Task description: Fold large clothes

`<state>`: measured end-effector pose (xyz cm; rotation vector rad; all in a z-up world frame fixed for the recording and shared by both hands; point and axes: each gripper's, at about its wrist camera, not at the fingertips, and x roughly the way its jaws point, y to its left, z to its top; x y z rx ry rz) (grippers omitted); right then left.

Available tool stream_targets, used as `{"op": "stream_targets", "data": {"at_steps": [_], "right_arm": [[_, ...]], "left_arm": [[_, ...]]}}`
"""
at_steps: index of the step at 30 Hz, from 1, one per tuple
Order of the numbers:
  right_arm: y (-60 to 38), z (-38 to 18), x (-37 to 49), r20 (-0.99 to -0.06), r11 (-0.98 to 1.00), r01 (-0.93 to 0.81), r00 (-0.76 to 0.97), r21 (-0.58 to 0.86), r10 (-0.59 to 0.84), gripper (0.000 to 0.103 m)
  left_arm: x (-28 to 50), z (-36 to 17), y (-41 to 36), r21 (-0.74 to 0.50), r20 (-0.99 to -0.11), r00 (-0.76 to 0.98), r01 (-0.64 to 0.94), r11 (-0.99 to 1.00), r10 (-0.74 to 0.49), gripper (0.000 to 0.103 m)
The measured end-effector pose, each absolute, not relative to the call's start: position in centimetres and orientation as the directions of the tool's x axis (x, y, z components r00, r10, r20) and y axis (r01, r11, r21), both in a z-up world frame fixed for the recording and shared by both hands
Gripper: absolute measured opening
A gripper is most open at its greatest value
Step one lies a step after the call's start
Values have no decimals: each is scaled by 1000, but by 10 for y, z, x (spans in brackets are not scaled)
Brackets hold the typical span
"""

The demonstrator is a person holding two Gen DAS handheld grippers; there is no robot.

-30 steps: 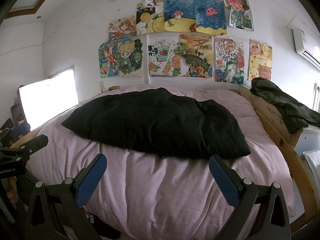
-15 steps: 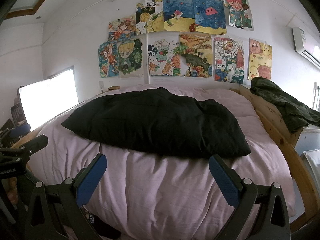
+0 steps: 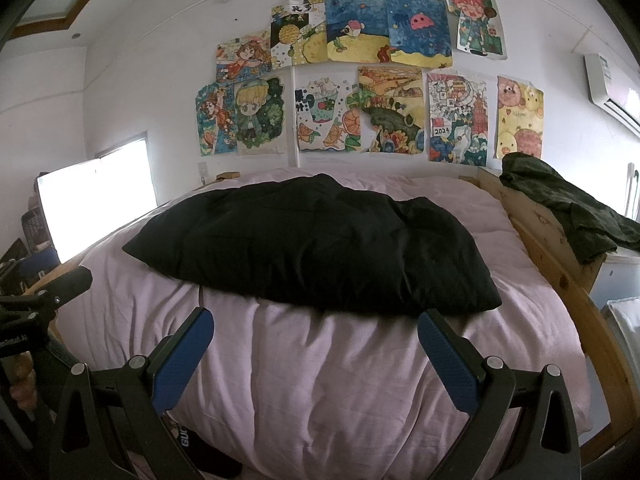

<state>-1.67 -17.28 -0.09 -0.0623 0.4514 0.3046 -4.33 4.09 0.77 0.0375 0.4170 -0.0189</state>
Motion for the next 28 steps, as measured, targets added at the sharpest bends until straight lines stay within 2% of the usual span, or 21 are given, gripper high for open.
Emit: {"op": "stream_targets", "data": {"at_steps": [28], "right_arm": [[-168, 1, -17, -441, 955, -298, 856, 10, 271, 103]], "left_arm": [[-42, 2, 48, 42, -412, 911, 26, 999, -6, 101]]}}
